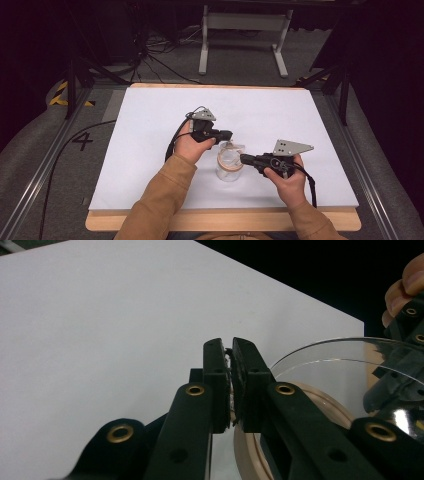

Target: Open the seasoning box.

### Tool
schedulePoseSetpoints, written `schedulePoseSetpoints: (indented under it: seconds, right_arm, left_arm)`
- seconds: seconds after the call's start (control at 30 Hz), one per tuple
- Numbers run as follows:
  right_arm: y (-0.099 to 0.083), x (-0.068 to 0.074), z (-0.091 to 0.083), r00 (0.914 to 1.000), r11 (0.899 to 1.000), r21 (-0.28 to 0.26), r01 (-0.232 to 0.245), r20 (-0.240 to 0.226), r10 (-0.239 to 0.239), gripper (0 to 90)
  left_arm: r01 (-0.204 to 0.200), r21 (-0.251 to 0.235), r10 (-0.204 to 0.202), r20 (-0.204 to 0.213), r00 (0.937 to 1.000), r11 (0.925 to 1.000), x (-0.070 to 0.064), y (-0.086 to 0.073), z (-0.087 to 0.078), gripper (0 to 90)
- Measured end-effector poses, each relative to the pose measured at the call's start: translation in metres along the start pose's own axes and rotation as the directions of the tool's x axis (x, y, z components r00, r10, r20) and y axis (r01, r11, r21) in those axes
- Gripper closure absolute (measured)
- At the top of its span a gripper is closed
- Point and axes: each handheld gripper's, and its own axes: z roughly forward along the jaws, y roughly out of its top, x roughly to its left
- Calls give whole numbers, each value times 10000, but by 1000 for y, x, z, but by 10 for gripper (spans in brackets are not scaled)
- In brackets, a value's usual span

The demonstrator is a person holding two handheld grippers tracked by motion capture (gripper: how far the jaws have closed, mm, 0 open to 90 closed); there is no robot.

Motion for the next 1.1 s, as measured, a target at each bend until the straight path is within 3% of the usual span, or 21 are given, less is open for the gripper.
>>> schedulePoseSetpoints:
  seconds: [0.1, 0.23, 0.6, 0.87, 1.1]
  right_arm:
    - [1, 0, 0, 10000, 10000, -15, 38, 3, -38, 900]
    - [4, -1, 0, 9999, 9999, -20, 149, -30, -149, 900]
    - [21, -13, 2, 9982, 9991, -23, 413, -444, -414, 900]
    - [28, -24, 7, 9970, 9994, 3, 333, -695, -332, 900]
    - [34, -35, 11, 9972, 9996, -43, 291, -691, -293, 900]
  left_arm:
    - [52, -198, -53, -69, 10000, 9998, -1, 0, -4, 839]
    - [-186, -115, 181, -404, 9990, 9998, -2, 0, -19, 837]
    - [-147, 251, 169, -895, 9958, 9996, -7, -14, -50, 828]
    - [296, 571, -216, -1360, 9905, 9979, -6, -27, -71, 825]
    - [695, 953, -508, -1860, 9812, 9930, -3, -40, -90, 815]
